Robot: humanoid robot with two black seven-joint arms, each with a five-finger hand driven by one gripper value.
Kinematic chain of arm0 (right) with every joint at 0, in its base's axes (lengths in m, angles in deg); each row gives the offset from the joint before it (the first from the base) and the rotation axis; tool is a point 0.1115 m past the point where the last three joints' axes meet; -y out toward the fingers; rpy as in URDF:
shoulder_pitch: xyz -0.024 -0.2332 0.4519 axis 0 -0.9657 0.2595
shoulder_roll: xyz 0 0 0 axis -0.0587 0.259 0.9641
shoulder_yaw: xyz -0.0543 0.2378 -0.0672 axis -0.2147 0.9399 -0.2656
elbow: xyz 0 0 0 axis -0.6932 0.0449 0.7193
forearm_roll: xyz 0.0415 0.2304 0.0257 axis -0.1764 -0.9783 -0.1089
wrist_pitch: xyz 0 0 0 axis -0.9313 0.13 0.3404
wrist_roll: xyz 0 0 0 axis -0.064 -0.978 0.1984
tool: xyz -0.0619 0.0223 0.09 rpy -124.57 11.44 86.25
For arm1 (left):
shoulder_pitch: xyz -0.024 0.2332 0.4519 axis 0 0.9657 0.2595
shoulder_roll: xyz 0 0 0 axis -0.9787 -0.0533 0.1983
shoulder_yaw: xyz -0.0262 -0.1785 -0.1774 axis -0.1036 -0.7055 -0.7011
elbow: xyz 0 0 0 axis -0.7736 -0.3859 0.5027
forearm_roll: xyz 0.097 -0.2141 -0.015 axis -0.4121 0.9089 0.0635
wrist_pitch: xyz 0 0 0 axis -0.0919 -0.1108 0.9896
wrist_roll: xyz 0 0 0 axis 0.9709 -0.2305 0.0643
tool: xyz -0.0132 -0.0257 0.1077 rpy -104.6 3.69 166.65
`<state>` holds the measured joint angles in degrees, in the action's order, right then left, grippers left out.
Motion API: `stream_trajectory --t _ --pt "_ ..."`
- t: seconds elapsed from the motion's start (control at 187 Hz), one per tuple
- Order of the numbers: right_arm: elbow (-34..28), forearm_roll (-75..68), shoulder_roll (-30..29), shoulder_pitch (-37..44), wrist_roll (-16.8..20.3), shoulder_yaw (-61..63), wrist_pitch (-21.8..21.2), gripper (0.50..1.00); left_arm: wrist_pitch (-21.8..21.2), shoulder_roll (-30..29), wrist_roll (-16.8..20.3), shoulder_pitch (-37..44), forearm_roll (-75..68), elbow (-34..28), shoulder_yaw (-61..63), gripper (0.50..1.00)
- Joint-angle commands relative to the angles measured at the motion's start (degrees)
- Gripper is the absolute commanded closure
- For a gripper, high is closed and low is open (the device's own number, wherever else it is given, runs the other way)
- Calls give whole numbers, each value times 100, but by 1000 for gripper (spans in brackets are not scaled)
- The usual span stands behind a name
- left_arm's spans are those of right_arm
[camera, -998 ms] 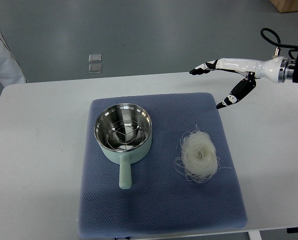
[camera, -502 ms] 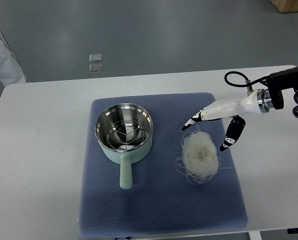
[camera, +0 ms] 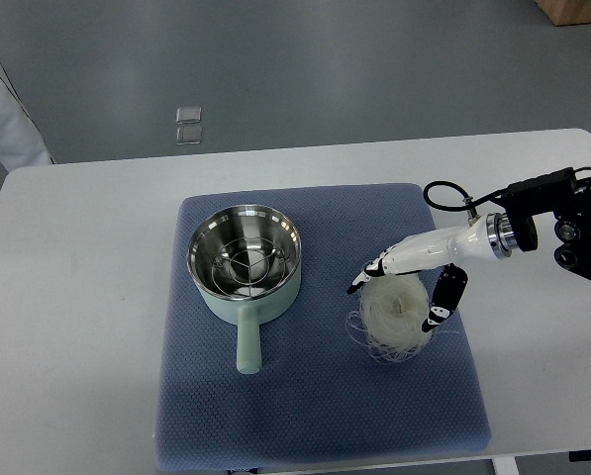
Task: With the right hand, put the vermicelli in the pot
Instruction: 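Lower the right hand onto the vermicelli and close fingers around it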
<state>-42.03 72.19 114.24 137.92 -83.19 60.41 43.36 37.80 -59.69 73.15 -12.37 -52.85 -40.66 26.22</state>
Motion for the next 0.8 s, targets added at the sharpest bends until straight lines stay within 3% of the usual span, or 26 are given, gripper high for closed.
stream_trajectory --t 0.0,0.406,0.571,0.795 --pt "14 10 -27 -48 8 -1 74 576 0 0 0 -1 0 0 0 500" --pt "93 54 -142 -242 184 -10 268 599 0 0 0 -1 0 0 -9 500" --pt "155 80 -142 -268 290 -10 303 644 0 0 0 -1 0 0 0 500" --pt "190 98 -142 -268 307 -10 303 775 0 0 0 -1 0 0 0 500"
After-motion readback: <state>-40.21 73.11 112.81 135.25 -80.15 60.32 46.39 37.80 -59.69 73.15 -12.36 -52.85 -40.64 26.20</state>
